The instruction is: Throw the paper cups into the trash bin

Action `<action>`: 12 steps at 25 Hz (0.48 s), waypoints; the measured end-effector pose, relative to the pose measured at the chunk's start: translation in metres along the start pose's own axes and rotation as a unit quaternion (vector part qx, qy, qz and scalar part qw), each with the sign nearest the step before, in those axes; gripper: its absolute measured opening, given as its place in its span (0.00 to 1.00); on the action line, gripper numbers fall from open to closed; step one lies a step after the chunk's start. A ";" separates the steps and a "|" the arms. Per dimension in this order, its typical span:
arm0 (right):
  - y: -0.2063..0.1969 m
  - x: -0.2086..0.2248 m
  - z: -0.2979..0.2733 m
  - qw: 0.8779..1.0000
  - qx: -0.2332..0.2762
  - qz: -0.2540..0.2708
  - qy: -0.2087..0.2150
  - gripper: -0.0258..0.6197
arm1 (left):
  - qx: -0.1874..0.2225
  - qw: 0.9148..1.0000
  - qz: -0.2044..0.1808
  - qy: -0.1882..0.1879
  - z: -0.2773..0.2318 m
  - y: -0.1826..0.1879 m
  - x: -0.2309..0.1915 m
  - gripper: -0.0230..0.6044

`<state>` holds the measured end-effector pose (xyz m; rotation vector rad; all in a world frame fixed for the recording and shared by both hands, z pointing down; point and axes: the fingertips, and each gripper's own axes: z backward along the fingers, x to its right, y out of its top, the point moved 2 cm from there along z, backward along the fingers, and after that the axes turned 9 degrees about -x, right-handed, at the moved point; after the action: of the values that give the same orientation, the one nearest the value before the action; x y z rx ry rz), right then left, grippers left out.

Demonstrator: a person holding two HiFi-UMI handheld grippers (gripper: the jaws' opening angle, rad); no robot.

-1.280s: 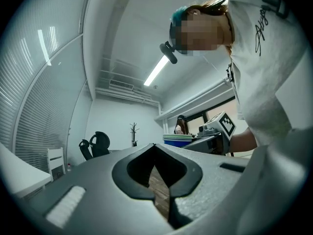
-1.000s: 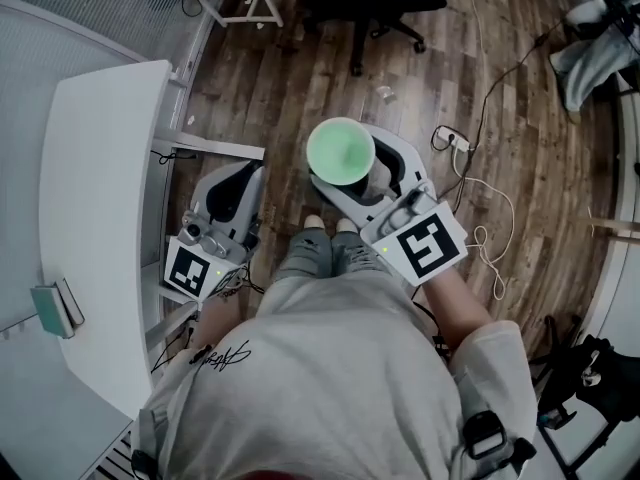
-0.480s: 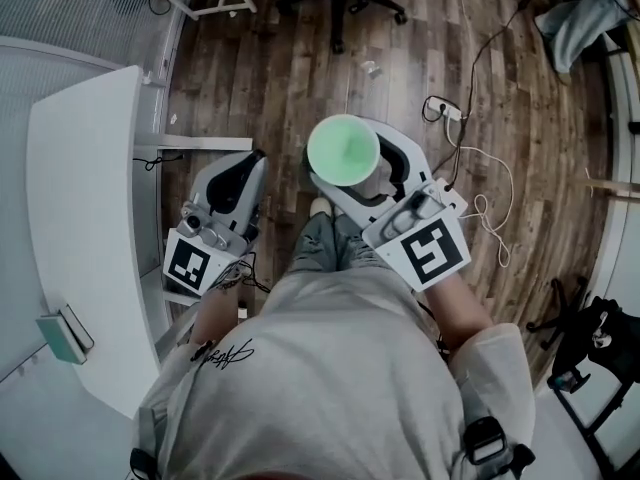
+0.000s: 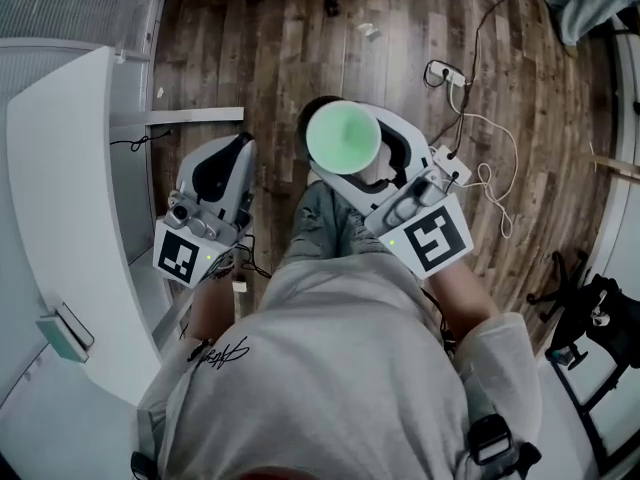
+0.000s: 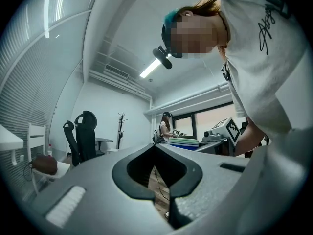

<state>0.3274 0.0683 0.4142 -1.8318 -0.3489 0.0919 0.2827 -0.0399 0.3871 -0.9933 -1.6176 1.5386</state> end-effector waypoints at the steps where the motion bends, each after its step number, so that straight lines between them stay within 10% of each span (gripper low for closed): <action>1: -0.006 -0.002 -0.002 1.000 -0.002 0.001 0.003 0.52 | 0.001 1.000 0.003 0.002 0.002 -0.004 -0.001 0.03; 12: -0.081 0.001 -0.033 0.999 -0.034 -0.026 0.014 0.52 | -0.018 0.999 0.029 0.006 0.009 -0.051 -0.009 0.03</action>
<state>0.3210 0.0583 0.5010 -1.8882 -0.3849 0.0185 0.2755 -0.0522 0.4375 -1.0760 -1.6252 1.5447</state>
